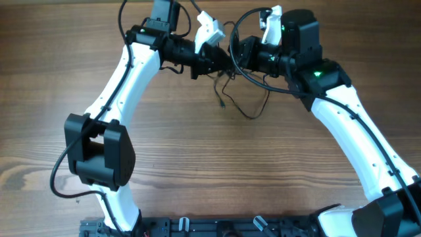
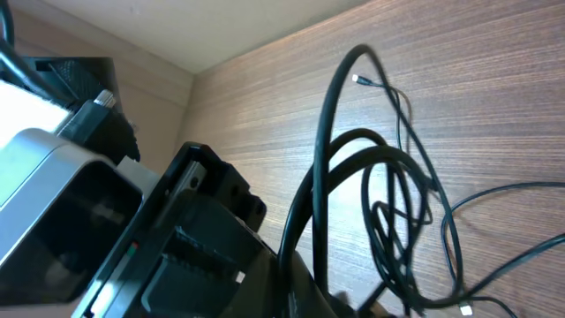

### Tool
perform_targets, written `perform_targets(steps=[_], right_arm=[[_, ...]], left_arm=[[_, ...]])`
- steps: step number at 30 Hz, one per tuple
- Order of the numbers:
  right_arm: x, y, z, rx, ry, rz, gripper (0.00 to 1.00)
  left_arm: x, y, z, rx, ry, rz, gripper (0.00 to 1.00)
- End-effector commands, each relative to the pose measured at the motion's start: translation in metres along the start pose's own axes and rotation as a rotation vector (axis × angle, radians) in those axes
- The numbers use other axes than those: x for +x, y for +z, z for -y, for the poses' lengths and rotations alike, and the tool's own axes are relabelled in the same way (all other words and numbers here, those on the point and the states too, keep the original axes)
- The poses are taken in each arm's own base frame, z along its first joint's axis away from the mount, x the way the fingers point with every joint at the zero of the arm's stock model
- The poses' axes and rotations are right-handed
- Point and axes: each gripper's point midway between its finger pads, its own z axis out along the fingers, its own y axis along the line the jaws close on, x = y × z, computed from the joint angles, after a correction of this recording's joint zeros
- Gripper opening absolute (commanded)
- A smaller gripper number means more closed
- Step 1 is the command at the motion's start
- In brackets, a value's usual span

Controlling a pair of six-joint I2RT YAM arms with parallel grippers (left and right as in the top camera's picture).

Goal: Untangle cables
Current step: 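Pull the grippers apart to spread the cables, then release them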

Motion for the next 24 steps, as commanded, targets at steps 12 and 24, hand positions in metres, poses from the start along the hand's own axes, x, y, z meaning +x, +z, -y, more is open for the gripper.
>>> perform_targets(steps=[12,24], right_arm=[[0.002,-0.035,0.082,0.502,0.055,0.090,0.50],[0.035,-0.003,0.050,0.227,-0.294,-0.161,0.99]], left_arm=[[0.016,-0.053,-0.031,-0.131,-0.108,0.000,0.04],[-0.057,-0.095,0.026,-0.198,0.066,0.103,0.04]])
